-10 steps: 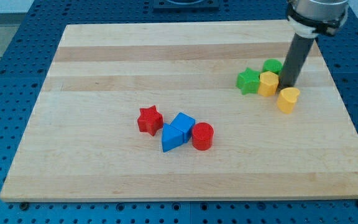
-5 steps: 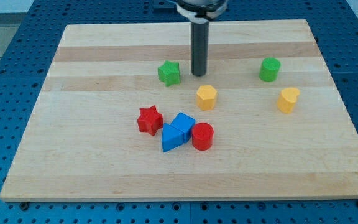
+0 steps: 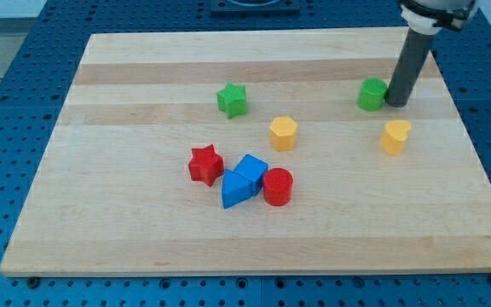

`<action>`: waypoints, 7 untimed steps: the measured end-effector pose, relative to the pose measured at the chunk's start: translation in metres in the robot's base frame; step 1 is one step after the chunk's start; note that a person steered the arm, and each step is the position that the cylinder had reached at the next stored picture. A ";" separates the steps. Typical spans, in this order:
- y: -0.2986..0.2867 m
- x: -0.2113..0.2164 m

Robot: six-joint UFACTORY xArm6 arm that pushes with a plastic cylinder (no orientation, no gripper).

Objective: Place the green blocks diagonally to the top left of the yellow hexagon

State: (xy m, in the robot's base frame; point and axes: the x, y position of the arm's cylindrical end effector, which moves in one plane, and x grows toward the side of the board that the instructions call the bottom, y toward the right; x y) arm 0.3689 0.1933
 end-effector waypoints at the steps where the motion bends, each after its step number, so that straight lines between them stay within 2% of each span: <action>1: -0.086 -0.014; 2: -0.181 -0.038; 3: -0.151 -0.065; 4: -0.213 -0.097; 5: -0.249 -0.081; 6: -0.240 -0.064; 7: -0.253 -0.071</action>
